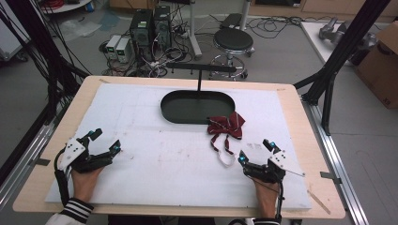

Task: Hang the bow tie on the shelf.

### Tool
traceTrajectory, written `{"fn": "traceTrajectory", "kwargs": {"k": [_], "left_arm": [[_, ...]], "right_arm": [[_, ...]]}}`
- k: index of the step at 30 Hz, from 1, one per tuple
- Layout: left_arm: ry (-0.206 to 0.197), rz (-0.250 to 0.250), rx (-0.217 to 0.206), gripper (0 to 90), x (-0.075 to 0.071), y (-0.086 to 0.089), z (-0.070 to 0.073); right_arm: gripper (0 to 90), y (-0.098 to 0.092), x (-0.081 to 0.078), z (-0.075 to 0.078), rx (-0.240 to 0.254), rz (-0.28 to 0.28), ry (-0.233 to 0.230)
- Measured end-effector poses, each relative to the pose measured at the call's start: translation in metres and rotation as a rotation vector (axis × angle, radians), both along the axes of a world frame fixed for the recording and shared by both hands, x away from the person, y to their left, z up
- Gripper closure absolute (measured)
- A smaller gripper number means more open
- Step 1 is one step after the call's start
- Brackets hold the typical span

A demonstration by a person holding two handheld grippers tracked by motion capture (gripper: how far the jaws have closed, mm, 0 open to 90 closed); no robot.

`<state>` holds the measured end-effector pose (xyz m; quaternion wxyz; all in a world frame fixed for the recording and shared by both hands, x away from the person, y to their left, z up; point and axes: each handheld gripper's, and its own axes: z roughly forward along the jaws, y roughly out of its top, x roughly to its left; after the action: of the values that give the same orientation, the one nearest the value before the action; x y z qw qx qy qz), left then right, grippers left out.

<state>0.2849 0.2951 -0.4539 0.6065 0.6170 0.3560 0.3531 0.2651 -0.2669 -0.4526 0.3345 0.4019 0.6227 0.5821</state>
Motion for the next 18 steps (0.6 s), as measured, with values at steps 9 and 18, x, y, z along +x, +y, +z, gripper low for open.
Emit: {"fn": "traceTrajectory", "kwargs": {"k": [9, 18], "left_arm": [[-0.001, 0.001, 0.004, 15.3, 0.000, 0.000, 0.000], [0.000, 0.001, 0.000, 15.4, 0.000, 0.000, 0.000]], "right_arm": [[0.5, 0.001, 0.002, 0.001, -0.006, 0.018, 0.023], [0.5, 0.011, 0.003, 0.015, -0.045, 0.069, 0.058]]}}
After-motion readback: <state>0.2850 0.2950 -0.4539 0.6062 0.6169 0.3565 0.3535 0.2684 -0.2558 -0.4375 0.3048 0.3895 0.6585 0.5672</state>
